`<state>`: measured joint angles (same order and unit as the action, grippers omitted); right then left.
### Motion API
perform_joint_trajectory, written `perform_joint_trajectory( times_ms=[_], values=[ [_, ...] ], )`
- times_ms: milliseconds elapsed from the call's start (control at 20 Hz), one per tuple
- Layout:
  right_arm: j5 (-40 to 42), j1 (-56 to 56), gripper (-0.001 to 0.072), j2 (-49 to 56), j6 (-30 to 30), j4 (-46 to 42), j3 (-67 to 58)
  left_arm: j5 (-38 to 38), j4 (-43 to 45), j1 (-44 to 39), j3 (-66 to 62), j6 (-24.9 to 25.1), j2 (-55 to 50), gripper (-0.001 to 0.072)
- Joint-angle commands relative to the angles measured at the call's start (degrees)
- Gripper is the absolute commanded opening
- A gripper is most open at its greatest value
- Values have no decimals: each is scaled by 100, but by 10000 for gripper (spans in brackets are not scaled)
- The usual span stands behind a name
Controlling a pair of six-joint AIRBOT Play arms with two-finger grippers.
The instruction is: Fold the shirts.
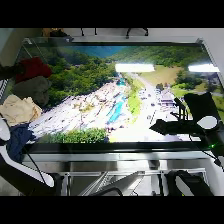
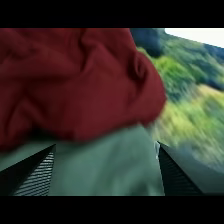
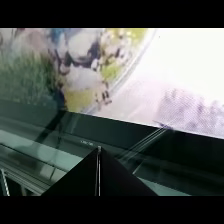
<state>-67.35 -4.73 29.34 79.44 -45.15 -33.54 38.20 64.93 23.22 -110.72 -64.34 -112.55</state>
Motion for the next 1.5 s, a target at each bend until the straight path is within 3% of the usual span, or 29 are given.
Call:
perform_joint_trajectory(
  times_ms=[0,200,350,450,550,650,700,900,1100,1200,1450],
  values=[
    [2,4,20,-4,9,297,2,-693,15,-269,-905,275,-1215,697],
    [7,4,20,-4,13,684,2,-1685,15,-330,-553,483,-1519,696],
    [15,-17,20,-2,92,680,2,-1880,17,-238,-595,645,-1585,695],
    [133,-17,20,-4,92,684,2,-1829,13,-164,-763,654,-1639,573],
    [299,-17,20,-4,92,684,2,-1825,13,-153,-723,726,-1670,539],
    [310,-17,20,-4,92,684,2,-1600,17,-153,-651,951,-1687,139],
    [308,-17,20,-4,92,684,2,-1436,13,-153,-675,944,-1685,30],
    [308,-17,20,-4,92,686,2,-568,2,-153,-1025,828,-1392,11],
    [308,-17,20,-4,90,975,2,-673,-118,-396,-704,726,-90,11],
    [308,-17,20,-4,87,1381,2,-553,-658,-643,-710,734,555,11],
    [83,-11,19,-7,-435,1945,2,944,-1408,-1375,-702,787,1766,11]
  ],
)
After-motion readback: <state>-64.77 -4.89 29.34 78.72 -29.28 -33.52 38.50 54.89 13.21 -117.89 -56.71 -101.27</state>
